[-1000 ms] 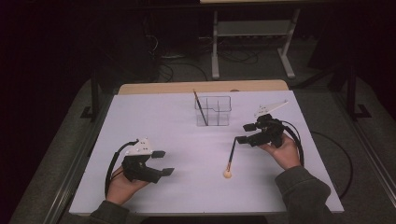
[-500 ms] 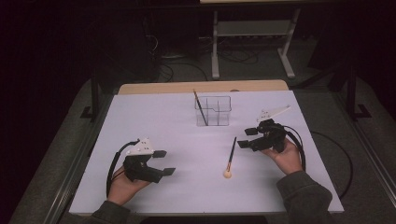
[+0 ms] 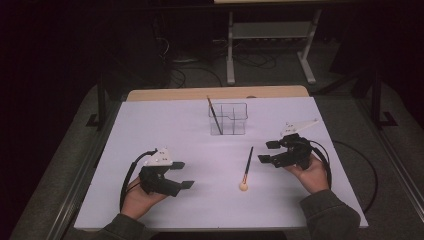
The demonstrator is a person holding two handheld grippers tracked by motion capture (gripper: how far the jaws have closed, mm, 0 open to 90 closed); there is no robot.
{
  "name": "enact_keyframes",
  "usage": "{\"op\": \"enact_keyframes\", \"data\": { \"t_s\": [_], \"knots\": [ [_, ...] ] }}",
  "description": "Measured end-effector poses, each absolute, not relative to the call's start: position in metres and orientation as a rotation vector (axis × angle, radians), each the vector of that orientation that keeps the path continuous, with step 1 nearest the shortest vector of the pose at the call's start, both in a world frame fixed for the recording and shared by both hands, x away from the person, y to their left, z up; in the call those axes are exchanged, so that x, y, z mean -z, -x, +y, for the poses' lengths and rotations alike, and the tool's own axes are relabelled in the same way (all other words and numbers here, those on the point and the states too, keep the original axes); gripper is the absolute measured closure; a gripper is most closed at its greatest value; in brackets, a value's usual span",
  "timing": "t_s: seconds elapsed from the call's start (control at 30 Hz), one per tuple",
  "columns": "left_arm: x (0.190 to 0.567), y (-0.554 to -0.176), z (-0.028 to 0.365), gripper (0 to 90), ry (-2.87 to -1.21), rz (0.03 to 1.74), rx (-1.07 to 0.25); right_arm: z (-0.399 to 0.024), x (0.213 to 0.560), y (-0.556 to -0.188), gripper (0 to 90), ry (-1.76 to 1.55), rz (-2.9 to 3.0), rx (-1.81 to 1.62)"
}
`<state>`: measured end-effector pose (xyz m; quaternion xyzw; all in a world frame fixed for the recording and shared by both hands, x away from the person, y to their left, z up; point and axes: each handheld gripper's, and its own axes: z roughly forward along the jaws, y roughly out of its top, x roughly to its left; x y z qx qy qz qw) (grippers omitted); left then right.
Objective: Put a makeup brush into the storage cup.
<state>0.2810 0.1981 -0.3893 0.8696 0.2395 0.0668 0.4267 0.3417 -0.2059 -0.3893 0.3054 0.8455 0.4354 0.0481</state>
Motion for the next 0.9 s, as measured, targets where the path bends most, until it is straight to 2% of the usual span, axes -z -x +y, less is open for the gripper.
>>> {"op": "enact_keyframes", "data": {
  "t_s": [0.9],
  "knots": [
    [0.387,-0.298,0.136,28.2,-2.215,0.565,-0.135,-0.213,0.396,-0.325,30.9,-0.898,2.568,-1.298]
  ]
}}
